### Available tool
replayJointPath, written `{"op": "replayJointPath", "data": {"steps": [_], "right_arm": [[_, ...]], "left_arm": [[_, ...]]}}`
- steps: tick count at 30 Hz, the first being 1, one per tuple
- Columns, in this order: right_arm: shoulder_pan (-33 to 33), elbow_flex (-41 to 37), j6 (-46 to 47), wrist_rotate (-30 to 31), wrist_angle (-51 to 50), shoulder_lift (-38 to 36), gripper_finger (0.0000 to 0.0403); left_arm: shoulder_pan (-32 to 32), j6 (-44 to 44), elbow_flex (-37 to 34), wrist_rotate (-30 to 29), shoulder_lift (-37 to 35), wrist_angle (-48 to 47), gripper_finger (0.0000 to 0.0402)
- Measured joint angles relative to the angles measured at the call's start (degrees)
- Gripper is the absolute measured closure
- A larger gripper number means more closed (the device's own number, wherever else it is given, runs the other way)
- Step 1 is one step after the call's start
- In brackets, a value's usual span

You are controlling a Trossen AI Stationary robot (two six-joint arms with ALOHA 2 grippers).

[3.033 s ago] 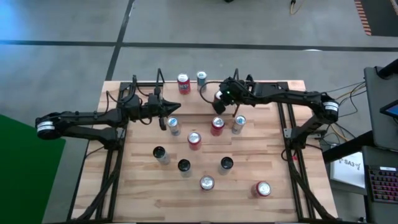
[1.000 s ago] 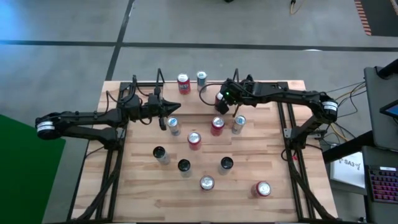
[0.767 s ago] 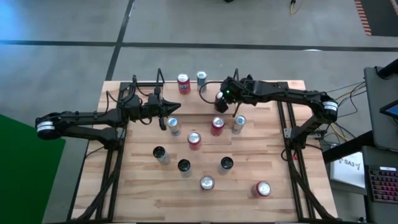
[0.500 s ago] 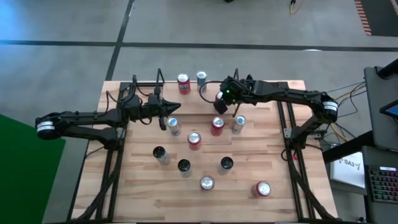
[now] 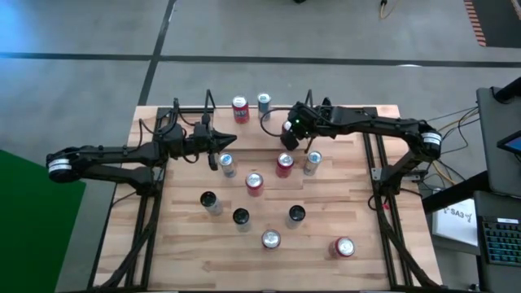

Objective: Place canned beverage on shelf
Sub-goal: Put the bottom right red soda can on the shelf

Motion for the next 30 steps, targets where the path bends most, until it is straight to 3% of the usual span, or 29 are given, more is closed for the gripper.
{"op": "replayJointPath", "data": {"steps": [30], "right_arm": [[-0.11, 0.01, -1.59, 3.17, -1.95, 0.52, 0.0394]], "left_arm": [[0.01, 0.00, 0.00, 0.00, 0.00, -0.17, 0.0402]]}}
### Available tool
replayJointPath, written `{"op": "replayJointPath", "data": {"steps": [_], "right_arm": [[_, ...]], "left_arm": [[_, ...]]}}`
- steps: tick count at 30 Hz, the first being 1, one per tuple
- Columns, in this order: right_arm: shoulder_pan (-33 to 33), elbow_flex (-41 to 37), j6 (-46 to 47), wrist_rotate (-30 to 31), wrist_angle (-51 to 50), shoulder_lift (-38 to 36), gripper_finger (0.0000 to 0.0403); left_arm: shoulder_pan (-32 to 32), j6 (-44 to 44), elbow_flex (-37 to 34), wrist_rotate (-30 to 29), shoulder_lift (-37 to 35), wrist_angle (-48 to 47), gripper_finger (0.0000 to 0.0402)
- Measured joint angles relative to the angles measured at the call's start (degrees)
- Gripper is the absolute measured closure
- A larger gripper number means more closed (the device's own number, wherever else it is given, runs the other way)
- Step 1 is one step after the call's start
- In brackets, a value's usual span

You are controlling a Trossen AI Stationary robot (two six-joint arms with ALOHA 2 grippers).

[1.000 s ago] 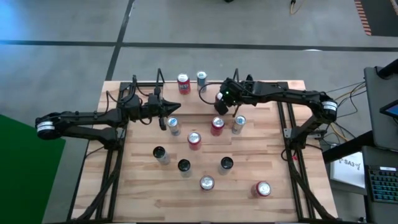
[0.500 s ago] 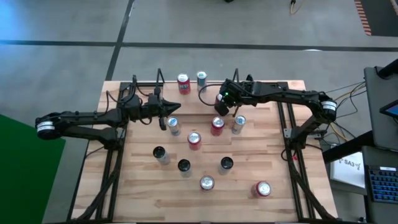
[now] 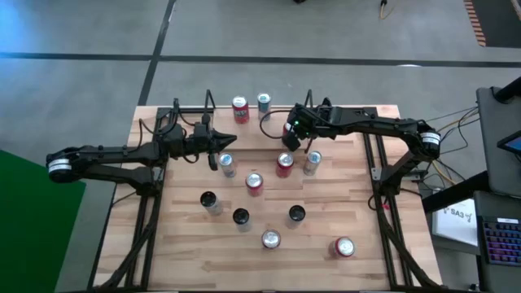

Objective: Place canned beverage on shelf
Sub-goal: Put the bottom right red soda can on the shelf

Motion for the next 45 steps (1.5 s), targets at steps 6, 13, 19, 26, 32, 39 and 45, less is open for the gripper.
{"op": "replayJointPath", "data": {"steps": [6, 13, 19, 26, 32, 39, 45], "right_arm": [[0.00, 2.48, 0.02, -0.02, 0.19, -0.19, 0.0394], [0.00, 3.19, 0.13, -0.62, 1.61, -0.20, 0.0394], [-0.02, 2.36, 0.74, -3.39, 1.78, -0.20, 0.0394], [-0.02, 0.90, 0.79, -4.54, 0.80, -0.20, 0.0394], [-0.02, 0.90, 0.85, -3.35, -0.59, -0.20, 0.0394], [-0.02, 0.92, 1.16, -2.84, -2.34, -0.20, 0.0394], [-0.02, 0.94, 1.15, -2.82, -2.92, -0.22, 0.0394]], "left_arm": [[-0.01, -0.02, 0.00, 0.00, 0.00, -0.02, 0.0402], [-0.01, -0.01, 0.00, 0.00, 0.00, -0.02, 0.0402], [-0.02, -0.02, 0.00, 0.00, 0.00, -0.02, 0.0402], [-0.02, -0.01, 0.00, 0.00, 0.00, -0.02, 0.0402], [-0.02, -0.02, 0.00, 0.00, 0.00, -0.02, 0.0402], [-0.02, -0.02, 0.00, 0.00, 0.00, -0.02, 0.0402], [-0.02, -0.01, 0.00, 0.00, 0.00, -0.02, 0.0402]]}}
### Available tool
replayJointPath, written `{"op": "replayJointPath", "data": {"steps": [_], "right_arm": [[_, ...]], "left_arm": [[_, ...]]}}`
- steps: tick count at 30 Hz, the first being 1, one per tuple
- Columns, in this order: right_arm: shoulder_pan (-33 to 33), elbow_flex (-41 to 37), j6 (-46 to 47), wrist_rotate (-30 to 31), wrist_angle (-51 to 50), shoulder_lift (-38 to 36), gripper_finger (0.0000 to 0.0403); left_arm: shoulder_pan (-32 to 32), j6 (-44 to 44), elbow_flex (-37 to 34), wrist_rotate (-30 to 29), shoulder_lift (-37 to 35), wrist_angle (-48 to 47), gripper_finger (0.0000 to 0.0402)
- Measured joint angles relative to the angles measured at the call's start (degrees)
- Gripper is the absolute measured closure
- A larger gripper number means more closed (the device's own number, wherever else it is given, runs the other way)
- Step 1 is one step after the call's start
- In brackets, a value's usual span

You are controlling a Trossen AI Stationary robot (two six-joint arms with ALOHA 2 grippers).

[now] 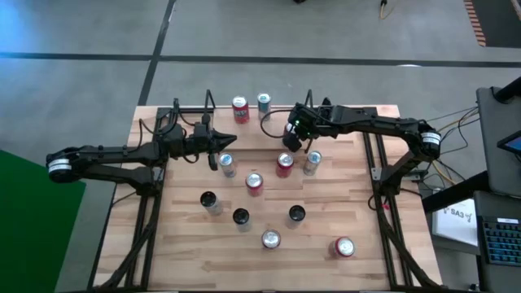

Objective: Place canned beverage on shelf
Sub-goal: Put the bottom right red soda can on the shelf

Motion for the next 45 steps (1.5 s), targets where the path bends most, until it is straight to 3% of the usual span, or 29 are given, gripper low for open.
{"op": "replayJointPath", "data": {"steps": [26, 32, 45], "right_arm": [[-0.92, -0.02, -1.02, 1.49, 2.47, 0.42, 0.0394], [-1.22, -0.02, -1.02, 6.23, -0.11, 0.42, 0.0394], [-1.11, 1.49, -0.93, 5.85, 0.43, 0.33, 0.0394]], "left_arm": [[0.00, -0.42, 0.00, 0.00, 0.00, 0.00, 0.0402], [0.00, -0.41, 0.00, 0.00, 0.00, 0.00, 0.0402], [0.02, -0.43, 0.00, 0.00, 0.00, 0.02, 0.0402]]}}
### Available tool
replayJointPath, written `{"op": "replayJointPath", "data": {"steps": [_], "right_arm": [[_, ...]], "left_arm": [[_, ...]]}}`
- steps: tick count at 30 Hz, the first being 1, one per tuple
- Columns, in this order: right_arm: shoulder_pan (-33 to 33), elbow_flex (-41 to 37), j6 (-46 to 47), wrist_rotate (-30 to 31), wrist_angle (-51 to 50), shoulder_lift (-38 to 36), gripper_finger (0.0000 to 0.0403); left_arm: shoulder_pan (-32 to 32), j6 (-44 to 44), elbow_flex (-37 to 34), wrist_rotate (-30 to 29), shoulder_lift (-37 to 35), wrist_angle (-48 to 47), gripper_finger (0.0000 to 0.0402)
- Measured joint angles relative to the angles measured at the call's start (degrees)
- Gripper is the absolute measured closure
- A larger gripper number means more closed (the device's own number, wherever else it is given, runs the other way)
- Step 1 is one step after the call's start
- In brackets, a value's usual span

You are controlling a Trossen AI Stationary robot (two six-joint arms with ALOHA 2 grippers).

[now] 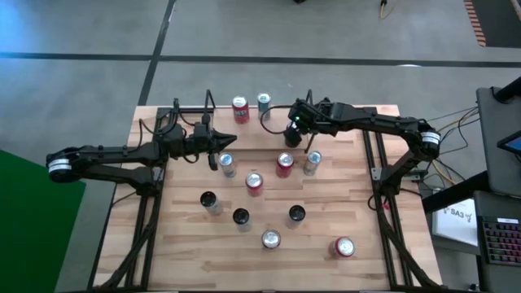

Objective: Place canned beverage on shelf
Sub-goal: Put the bottom right red soda can on the shelf

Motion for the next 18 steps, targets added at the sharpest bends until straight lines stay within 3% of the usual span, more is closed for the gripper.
{"op": "replayJointPath", "data": {"steps": [18], "right_arm": [[0.00, -0.87, 2.03, 0.20, -2.82, 0.44, 0.0394]], "left_arm": [[-0.01, 0.00, 0.00, 0.00, 0.00, -0.05, 0.0402]]}}
